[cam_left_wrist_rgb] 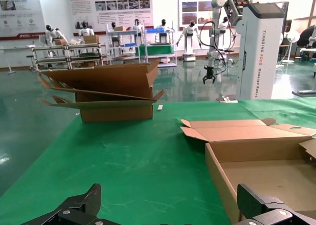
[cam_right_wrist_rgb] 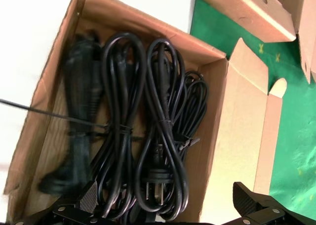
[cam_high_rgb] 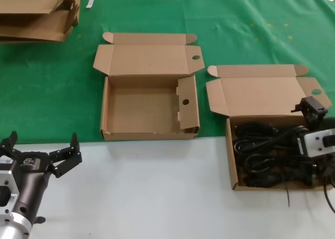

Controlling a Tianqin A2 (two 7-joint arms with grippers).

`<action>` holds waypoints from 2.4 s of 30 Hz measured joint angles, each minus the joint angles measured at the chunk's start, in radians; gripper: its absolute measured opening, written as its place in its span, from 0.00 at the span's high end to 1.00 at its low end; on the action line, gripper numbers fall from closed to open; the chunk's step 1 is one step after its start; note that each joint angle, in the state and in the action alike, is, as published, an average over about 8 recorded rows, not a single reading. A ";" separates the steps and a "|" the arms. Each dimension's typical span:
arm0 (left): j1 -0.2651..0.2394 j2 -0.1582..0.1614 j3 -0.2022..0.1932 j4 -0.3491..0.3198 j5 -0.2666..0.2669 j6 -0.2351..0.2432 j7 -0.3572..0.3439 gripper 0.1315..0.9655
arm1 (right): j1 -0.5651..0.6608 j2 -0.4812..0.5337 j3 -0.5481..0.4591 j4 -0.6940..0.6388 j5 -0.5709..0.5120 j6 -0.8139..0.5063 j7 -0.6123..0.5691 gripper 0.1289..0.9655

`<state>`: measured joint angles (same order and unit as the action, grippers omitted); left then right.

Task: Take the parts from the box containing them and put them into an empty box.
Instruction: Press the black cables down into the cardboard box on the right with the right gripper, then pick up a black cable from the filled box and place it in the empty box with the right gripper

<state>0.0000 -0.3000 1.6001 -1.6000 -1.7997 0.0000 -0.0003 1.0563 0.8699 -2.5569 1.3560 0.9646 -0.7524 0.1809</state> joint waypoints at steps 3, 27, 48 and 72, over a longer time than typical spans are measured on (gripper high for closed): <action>0.000 0.000 0.000 0.000 0.000 0.000 0.000 0.00 | -0.030 -0.014 0.064 0.025 -0.036 -0.041 0.012 0.00; 0.000 0.000 0.000 0.000 0.000 0.000 0.000 0.00 | -0.143 -0.148 0.364 0.035 -0.151 -0.192 -0.071 0.04; 0.000 0.000 0.000 0.000 0.000 0.000 0.000 0.00 | -0.191 -0.182 0.461 0.038 -0.192 -0.267 -0.090 0.33; 0.000 0.000 0.000 0.000 0.000 0.000 0.000 0.00 | -0.536 -0.269 0.547 0.058 0.049 -0.007 0.241 0.85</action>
<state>0.0000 -0.3000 1.6001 -1.6000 -1.7996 0.0000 -0.0003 0.5205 0.6009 -2.0100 1.4144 1.0132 -0.7595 0.4223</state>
